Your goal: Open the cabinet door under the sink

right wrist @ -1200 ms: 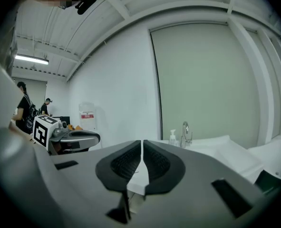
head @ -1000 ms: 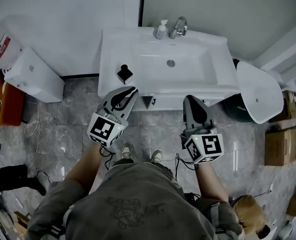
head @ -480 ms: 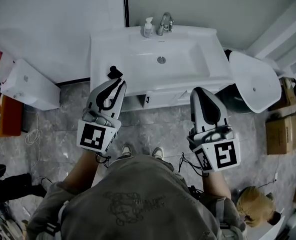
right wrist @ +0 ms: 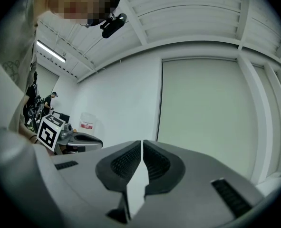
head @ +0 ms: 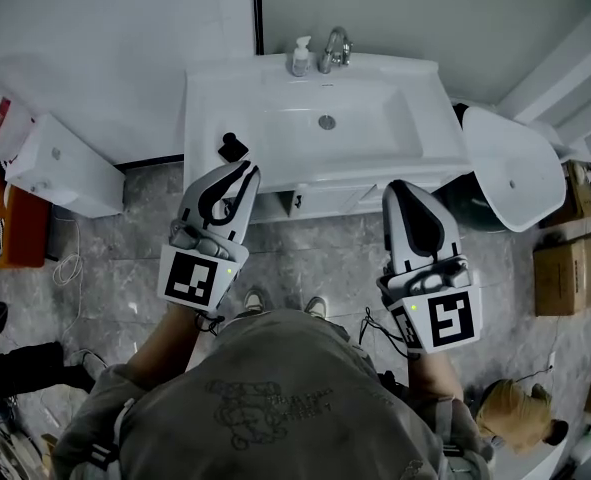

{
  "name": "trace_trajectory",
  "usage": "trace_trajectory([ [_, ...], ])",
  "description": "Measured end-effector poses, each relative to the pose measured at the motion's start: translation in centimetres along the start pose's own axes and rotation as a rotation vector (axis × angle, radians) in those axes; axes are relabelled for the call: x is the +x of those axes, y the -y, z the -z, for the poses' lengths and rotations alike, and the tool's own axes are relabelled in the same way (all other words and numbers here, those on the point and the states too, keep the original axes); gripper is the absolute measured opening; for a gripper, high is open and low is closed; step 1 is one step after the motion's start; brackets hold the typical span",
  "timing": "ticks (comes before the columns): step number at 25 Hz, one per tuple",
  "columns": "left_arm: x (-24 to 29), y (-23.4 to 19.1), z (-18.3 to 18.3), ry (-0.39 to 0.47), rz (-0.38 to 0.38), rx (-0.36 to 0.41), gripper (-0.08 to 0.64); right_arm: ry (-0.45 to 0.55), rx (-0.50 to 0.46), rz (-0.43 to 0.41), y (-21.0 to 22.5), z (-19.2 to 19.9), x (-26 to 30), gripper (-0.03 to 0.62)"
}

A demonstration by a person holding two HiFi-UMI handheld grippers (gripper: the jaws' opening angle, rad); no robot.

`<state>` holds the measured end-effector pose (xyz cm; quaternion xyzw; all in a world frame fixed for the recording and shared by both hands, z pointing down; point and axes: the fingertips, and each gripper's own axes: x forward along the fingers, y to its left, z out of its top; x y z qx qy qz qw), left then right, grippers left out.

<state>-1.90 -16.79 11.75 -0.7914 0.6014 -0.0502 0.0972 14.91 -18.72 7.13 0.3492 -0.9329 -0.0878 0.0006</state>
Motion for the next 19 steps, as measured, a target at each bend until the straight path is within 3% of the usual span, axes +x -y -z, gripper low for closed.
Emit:
trace_trajectory([
  [4, 0.23, -0.09, 0.35, 0.018, 0.006, -0.034, 0.041, 0.015, 0.045, -0.038, -0.61, -0.25, 0.26, 0.035],
  [13, 0.57, -0.52, 0.86, -0.003, 0.009, -0.018, 0.038, 0.016, 0.068, -0.049, -0.68, -0.08, 0.35, 0.035],
  [19, 0.37, -0.43, 0.74, -0.008, 0.006, -0.012, 0.038, 0.016, -0.007, -0.038, -1.05, -0.31, 0.26, 0.035],
])
